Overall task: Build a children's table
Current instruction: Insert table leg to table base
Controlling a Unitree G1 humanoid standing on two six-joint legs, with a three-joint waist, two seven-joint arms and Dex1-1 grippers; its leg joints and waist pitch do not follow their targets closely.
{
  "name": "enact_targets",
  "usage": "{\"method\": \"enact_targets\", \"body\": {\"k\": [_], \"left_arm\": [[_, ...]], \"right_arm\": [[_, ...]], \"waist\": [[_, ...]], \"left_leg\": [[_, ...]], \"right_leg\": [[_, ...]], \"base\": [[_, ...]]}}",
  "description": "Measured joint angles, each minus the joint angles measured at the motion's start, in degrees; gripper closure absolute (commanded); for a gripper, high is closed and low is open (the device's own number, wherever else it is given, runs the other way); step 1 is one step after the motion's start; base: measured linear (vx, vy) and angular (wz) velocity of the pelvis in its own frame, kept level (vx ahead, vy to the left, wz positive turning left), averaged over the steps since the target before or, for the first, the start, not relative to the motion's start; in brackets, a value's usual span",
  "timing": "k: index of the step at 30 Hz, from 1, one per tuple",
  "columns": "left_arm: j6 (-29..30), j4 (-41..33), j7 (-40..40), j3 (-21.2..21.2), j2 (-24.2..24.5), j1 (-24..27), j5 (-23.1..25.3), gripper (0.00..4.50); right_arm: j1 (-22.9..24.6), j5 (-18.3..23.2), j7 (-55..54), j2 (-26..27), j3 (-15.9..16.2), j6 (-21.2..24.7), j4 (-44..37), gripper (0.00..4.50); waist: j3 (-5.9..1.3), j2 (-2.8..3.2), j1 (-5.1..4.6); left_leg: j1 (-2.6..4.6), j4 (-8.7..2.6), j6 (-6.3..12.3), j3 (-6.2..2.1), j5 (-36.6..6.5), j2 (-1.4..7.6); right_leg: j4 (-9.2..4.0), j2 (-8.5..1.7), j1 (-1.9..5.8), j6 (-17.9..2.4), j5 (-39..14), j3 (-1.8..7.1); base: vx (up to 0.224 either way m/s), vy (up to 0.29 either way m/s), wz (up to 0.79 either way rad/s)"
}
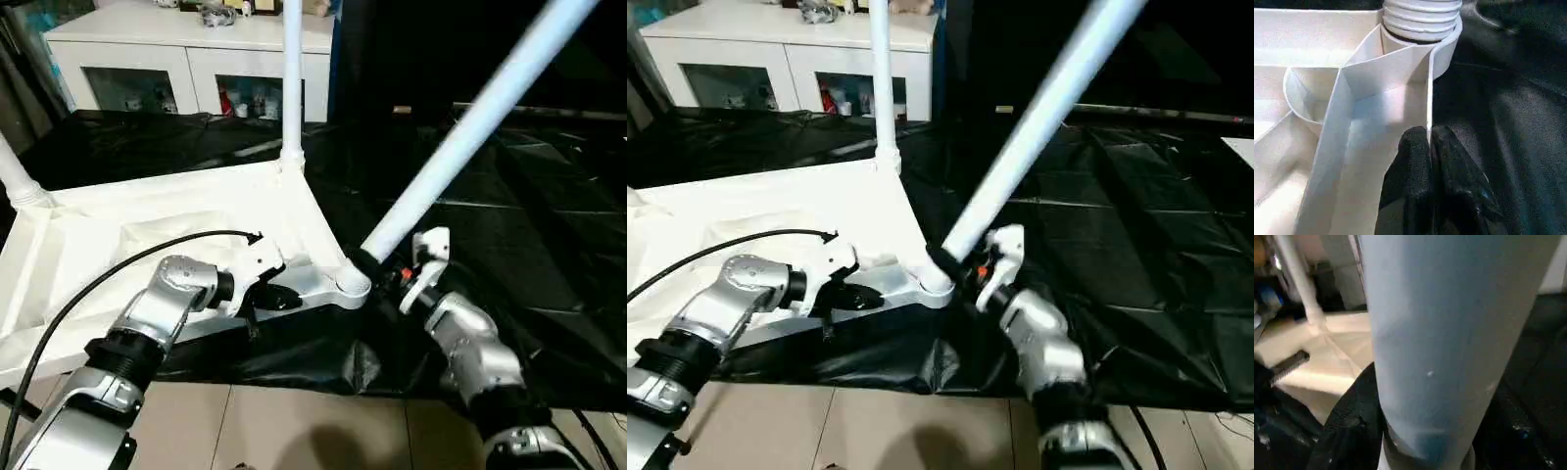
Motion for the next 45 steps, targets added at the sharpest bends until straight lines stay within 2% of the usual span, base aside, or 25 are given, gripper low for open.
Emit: {"method": "enact_targets", "body": {"k": [3, 4, 6, 7, 8, 9, 10, 11, 12, 13, 14, 15, 16, 17, 18, 19, 20, 23, 25, 28, 33, 34, 36, 45], "left_arm": [[-0.02, 0.18, 0.42, 0.11, -0.03, 0.00, 0.17, 4.50], [-0.04, 0.27, 0.41, 0.11, 0.00, -0.03, 0.29, 4.50], [-0.16, 0.59, 0.41, 0.11, 0.01, -0.23, 0.38, 4.50], [-0.38, 0.95, 0.35, 0.11, 0.02, -0.31, 0.43, 4.50], [-0.63, 1.19, 0.18, 0.10, 0.21, -0.32, 0.46, 4.50], [-0.79, 1.28, -0.09, 0.10, 0.43, -0.32, 0.48, 4.50], [-0.95, 1.31, -0.62, 0.10, 0.80, -0.31, 0.51, 4.50], [-0.98, 1.35, -0.86, 0.10, 0.96, -0.32, 0.52, 4.50], [-1.09, 1.54, -1.60, 0.08, 1.41, -0.67, 0.58, 4.50], [-1.15, 1.56, -1.82, -0.16, 1.29, -1.29, 0.80, 4.50], [-1.36, 1.47, -1.71, -0.11, 1.40, -1.32, 0.93, 4.50], [-1.44, 1.16, -1.61, 0.17, 1.42, -1.23, 0.97, 4.50], [-1.22, 0.46, -1.91, 0.11, 1.70, -1.13, 0.99, 4.50], [-0.94, -0.07, -2.22, -0.13, 1.63, -1.08, 0.99, 4.50], [-0.78, -0.59, -2.39, -0.34, 1.55, -1.16, 0.99, 4.50], [-0.95, -0.96, -2.53, -0.32, 1.43, -1.17, 0.94, 4.50], [-1.08, -1.25, -2.68, -0.29, 1.55, -1.17, 0.93, 4.50], [-1.08, -1.27, -3.62, -0.76, 1.67, -1.38, 1.11, 4.50], [-1.15, -0.68, -4.24, -1.70, 1.09, -2.05, 1.43, 4.50], [-1.04, 0.44, -5.31, -2.22, 0.87, -2.89, 1.72, 4.50], [-1.15, -0.89, -7.24, -2.51, 1.50, -2.19, 1.90, 4.50], [-1.15, -1.96, -8.37, -2.52, 2.23, -1.56, 1.41, 4.50], [-1.84, -2.44, -9.62, -2.49, 3.04, -0.89, 0.78, 4.50], [-2.62, -2.73, -12.07, -2.66, 4.34, -0.52, 1.10, 4.50]], "right_arm": [[0.12, -2.15, -0.50, -0.62, 1.33, -1.29, -0.39, 2.61], [-0.25, -2.35, -0.31, -0.83, 1.73, -0.65, -0.54, 2.61], [-1.40, -2.45, 0.29, -1.41, 2.26, 1.21, -0.46, 2.61], [-2.22, -2.51, 1.20, -1.73, 2.48, 2.33, -0.02, 2.61], [-3.13, -2.52, 2.08, -2.06, 2.69, 3.50, 0.42, 2.61], [-4.23, -2.51, 2.94, -2.38, 2.96, 4.79, 1.04, 2.61], [-5.32, -2.63, 3.90, -2.61, 3.32, 6.02, 1.55, 2.61], [-5.75, -2.63, 4.23, -2.63, 3.37, 6.32, 1.92, 2.61], [-7.78, -2.75, 5.66, -3.10, 3.83, 7.65, 3.27, 2.61], [-8.76, -2.60, 7.23, -3.82, 3.64, 8.14, 4.24, 2.61], [-9.61, -2.56, 8.47, -4.22, 3.68, 8.75, 4.82, 2.61], [-11.36, -2.65, 9.95, -4.78, 3.95, 9.94, 6.01, 2.61], [-13.69, -2.98, 12.45, -5.91, 5.17, 11.84, 7.10, 2.61], [-14.39, -3.33, 13.98, -6.44, 5.78, 12.75, 7.29, 2.61], [-14.86, -3.39, 15.25, -6.91, 5.91, 13.20, 7.28, 2.61], [-15.46, -3.78, 16.83, -7.77, 6.46, 13.59, 7.07, 2.61], [-15.94, -4.32, 17.65, -8.10, 6.85, 13.81, 6.88, 2.61], [-15.98, -4.94, 20.05, -9.78, 8.28, 14.55, 5.27, 2.61], [-16.41, -5.48, 22.78, -11.05, 9.08, 14.83, 5.08, 2.61], [-16.69, -5.51, 24.65, -11.55, 9.39, 14.86, 5.47, 2.61], [-13.62, -4.32, 25.40, -11.72, 8.89, 15.74, 2.16, 2.61], [-12.95, -4.07, 26.60, -11.79, 8.90, 15.92, 1.40, 2.61], [-12.57, -3.76, 28.29, -11.73, 8.93, 15.91, 1.23, 2.61], [-13.71, -4.27, 31.79, -10.93, 9.90, 13.57, 4.84, 2.61]], "waist": [[0.33, 0.54, -0.56], [0.51, 0.86, -0.98], [0.56, 0.90, -1.44], [0.62, 0.71, -1.61], [0.69, 0.60, -1.75], [0.76, 0.65, -1.83], [0.90, 1.02, -1.95], [0.99, 1.24, -2.05], [1.32, 2.11, -2.02], [1.04, 1.28, -0.62], [-0.01, -1.69, 0.06], [0.16, -2.67, 0.34], [-0.10, -2.47, 1.66], [-0.73, -1.75, 2.54], [-1.04, -1.19, 2.60], [-1.39, -1.36, 2.41], [-1.47, -1.33, 2.24], [-1.64, -0.74, 2.02], [-1.59, 0.24, 2.07], [-1.63, 1.11, 1.96], [-1.66, 1.00, 1.88], [-1.59, 0.48, 1.90], [-1.73, 0.02, 2.11], [-2.13, -0.66, 1.62]], "left_leg": [[0.18, -0.14, 0.02, -0.57, -0.03, 0.13], [0.21, -0.24, 0.03, -0.74, -0.04, 0.14], [0.16, -0.38, 0.03, -0.62, -0.04, 0.03], [0.40, -0.53, 0.02, -0.31, -0.05, -0.02], [0.69, -0.65, 0.06, -0.21, -0.09, -0.13], [0.83, -0.63, 0.22, -0.24, -0.22, -0.09], [0.85, -0.30, 0.17, -0.71, -0.67, 0.23], [0.88, -0.27, 0.10, -0.90, -0.80, 0.39], [0.08, -0.27, 0.06, -1.38, -0.82, 1.16], [-0.32, -0.51, 0.04, 0.68, -0.81, 0.92], [0.13, -0.75, -0.05, 2.29, -0.75, 0.29], [0.24, -0.20, -1.00, 2.48, -1.29, -0.12], [-0.20, 1.26, -0.51, 0.01, -2.25, -0.56], [-0.25, 1.51, 0.02, -1.85, -1.73, -0.49], [-0.47, 1.09, -1.40, -2.32, -0.92, 0.14], [-0.80, 1.03, -1.44, -2.05, -0.90, 0.36], [-1.11, 1.11, -1.42, -2.04, -0.90, 0.48], [-1.26, 1.05, -1.14, -1.83, -1.06, 0.50], [-1.25, 1.06, -1.16, -1.64, -1.07, 0.61], [-1.23, 0.92, -1.31, -1.14, -1.11, 0.79], [-1.00, 0.77, -1.31, -0.84, -1.11, 0.92], [-0.95, 0.57, -1.21, -0.71, -1.04, 0.93], [-0.90, 0.51, -1.17, -0.70, -0.99, 1.07], [-0.72, 0.29, -1.35, -0.48, -1.10, 1.11]], "right_leg": [[-1.30, -0.06, 0.83, 0.02, -0.02, -1.09], [-1.72, -0.12, 1.38, 0.05, -0.04, -1.46], [-1.54, -0.28, 1.48, 0.03, -0.09, -1.35], [-1.43, -0.35, 1.09, 0.03, -0.10, -1.11], [-1.58, -0.53, 1.16, 0.06, -0.12, -1.35], [-1.78, -1.06, 1.39, 0.08, -0.13, -2.42], [-2.51, -1.59, 2.02, 0.10, -0.14, -4.32], [-2.72, -1.69, 2.36, 0.11, -0.15, -4.98], [-1.13, -1.83, 3.18, 0.40, -2.40, -6.51], [4.07, -1.90, 2.08, -1.08, -4.62, -4.56], [5.47, -2.20, 2.33, -0.92, -6.16, -1.27], [6.46, -1.89, 1.56, 0.55, -7.44, 0.41], [6.52, -1.73, 1.57, 0.46, -7.39, 0.60], [6.40, -1.19, 1.34, 0.26, -7.16, 0.14], [6.27, -0.62, 1.15, 0.03, -6.98, -0.18], [6.15, -0.09, 0.38, -0.21, -6.60, 0.59], [6.01, 0.16, 0.15, -0.14, -6.26, 0.86], [5.48, 0.16, 0.19, -0.22, -6.02, 0.93], [5.00, 0.13, 0.46, -0.24, -5.78, 0.89], [4.54, 0.05, 0.61, -0.10, -5.47, 0.93], [4.32, 0.03, 0.88, -0.07, -5.45, 0.96], [4.32, 0.01, 0.88, -0.05, -5.48, 0.99], [4.27, 0.11, 0.87, -0.03, -5.53, 0.94], [3.92, 0.09, 1.12, -0.01, -5.49, 0.98]], "base": [[0.000, 0.000, 0.00], [0.000, 0.000, 0.00], [0.000, 0.000, 0.00], [0.000, 0.000, 0.00], [0.000, 0.000, 0.00], [0.000, 0.000, 0.00], [0.000, 0.000, 0.00], [0.000, 0.000, 0.00], [0.002, 0.056, -0.13], [0.000, 0.000, 0.00], [0.000, 0.000, 0.00], [0.121, -0.164, 0.10], [0.172, -0.140, -0.17], [0.172, -0.140, -0.17], [0.121, -0.039, -0.06], [0.052, -0.004, 0.08], [0.052, -0.004, 0.08], [0.000, 0.000, 0.00], [0.000, 0.000, 0.00], [0.000, 0.000, 0.00], [0.000, 0.000, 0.00], [0.000, 0.000, 0.00], [0.000, 0.000, 0.00], [0.000, 0.000, 0.00]]}}
